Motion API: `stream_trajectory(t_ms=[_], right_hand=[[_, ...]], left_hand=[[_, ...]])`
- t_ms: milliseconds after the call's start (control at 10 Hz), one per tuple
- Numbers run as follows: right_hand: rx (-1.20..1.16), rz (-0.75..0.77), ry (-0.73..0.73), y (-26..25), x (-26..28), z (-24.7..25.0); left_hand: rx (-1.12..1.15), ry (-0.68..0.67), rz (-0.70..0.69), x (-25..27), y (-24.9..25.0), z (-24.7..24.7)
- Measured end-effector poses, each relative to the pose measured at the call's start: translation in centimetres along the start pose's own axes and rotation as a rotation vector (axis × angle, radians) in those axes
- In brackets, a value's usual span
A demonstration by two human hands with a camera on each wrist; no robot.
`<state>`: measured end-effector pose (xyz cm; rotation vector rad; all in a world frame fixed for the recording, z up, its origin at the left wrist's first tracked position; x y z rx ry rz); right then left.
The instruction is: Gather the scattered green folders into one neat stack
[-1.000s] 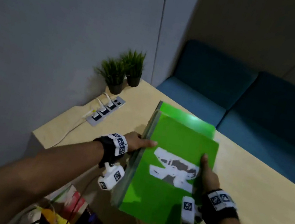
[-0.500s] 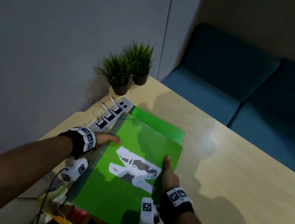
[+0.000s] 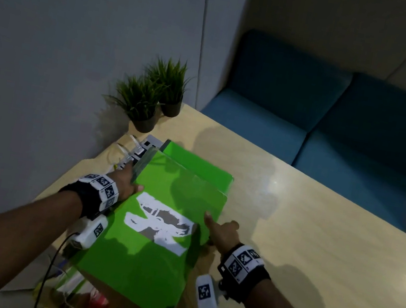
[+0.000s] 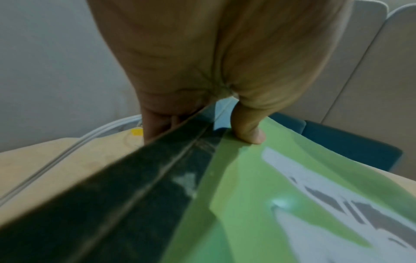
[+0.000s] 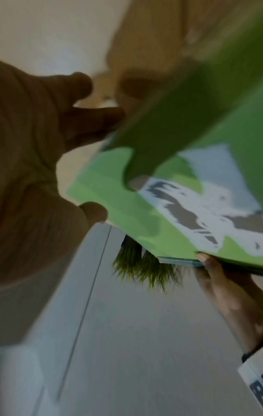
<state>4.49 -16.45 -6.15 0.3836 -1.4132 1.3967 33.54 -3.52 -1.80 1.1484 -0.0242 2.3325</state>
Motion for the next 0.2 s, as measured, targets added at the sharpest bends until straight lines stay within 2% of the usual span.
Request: stream_trajectory(t_ms=[100,200], right_hand=[[0.226,0.174,0.047,-2.0,3.1,5.3],[0.163,0.422,0.284,-4.1,8.3,14.6]], left_hand=[[0.07,0.201,-0.088,2.5,1.7,1.7],[0.186,0.435,-0.438,7.1,5.4,0.9]])
Point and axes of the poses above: each hand's wrist, its own x-axis away from the middle knuckle, its own z-axis out of the back of the hand, y = z × x, the point moved 10 cm from there along -x, towards the middle knuckle, and after that the axes turned 9 degrees about -y, right-handed, at the moved point
